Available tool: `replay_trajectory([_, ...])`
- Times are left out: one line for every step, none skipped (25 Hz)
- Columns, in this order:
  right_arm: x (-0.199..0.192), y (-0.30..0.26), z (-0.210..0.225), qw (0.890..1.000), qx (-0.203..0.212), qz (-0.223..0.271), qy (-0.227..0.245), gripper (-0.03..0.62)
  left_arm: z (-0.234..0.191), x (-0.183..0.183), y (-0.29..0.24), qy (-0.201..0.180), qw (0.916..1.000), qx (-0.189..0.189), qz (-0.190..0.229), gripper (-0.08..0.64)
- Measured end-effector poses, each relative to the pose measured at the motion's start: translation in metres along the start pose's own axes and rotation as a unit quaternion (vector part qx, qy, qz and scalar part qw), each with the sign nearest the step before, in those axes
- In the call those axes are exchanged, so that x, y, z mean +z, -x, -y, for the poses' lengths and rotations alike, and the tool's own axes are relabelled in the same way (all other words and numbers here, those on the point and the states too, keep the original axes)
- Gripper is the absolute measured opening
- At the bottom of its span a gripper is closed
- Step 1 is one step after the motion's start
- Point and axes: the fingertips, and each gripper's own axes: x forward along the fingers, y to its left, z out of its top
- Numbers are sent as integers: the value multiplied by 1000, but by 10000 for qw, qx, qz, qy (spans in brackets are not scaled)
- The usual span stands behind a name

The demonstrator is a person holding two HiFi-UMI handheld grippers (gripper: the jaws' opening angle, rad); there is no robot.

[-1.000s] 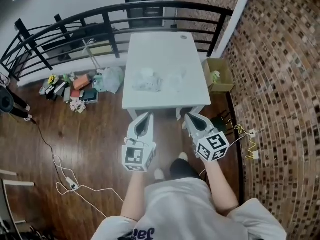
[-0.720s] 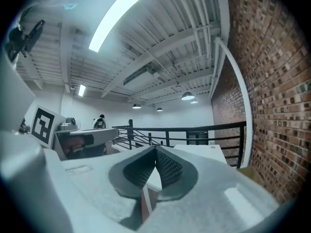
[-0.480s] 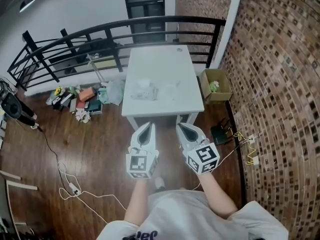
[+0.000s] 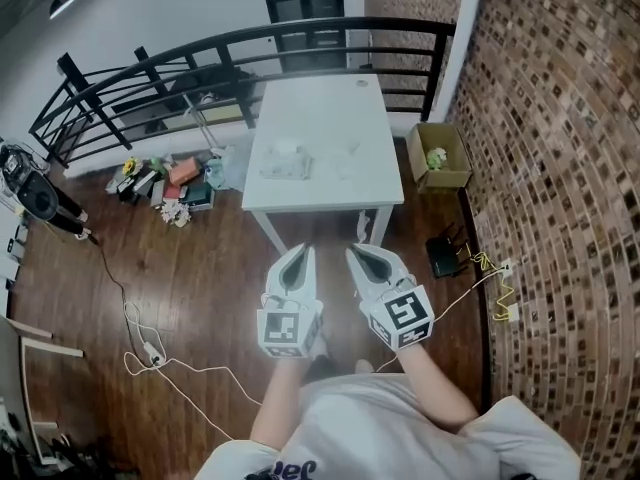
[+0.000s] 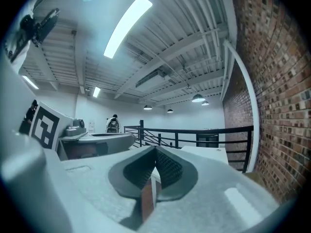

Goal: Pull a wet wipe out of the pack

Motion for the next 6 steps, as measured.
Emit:
replay_trajectory([0,5,1,10000,21,16,0,-8,5,1,3,-26,10000,39,8,15])
replay_trajectory([-1,11,2,10000,35,28,-10,-8,10,2,6,-47,10000,69,15,15])
replay_trajectory([-1,17,3,10000,41,37,-24,-8,16,2,9,-60,9999,89,23,15])
replay_trajectory([-2,24,5,10000,40,48,-37,-8,22,3,12,-66,9999,101,36,15])
replay_trajectory([-2,31,7,10000,34,64,-46,-8,29,4,15,-66,9999,109,54,15])
replay_trajectory([-2,37,9,9999,26,82,-53,-8,35,5,18,-64,9999,115,74,15])
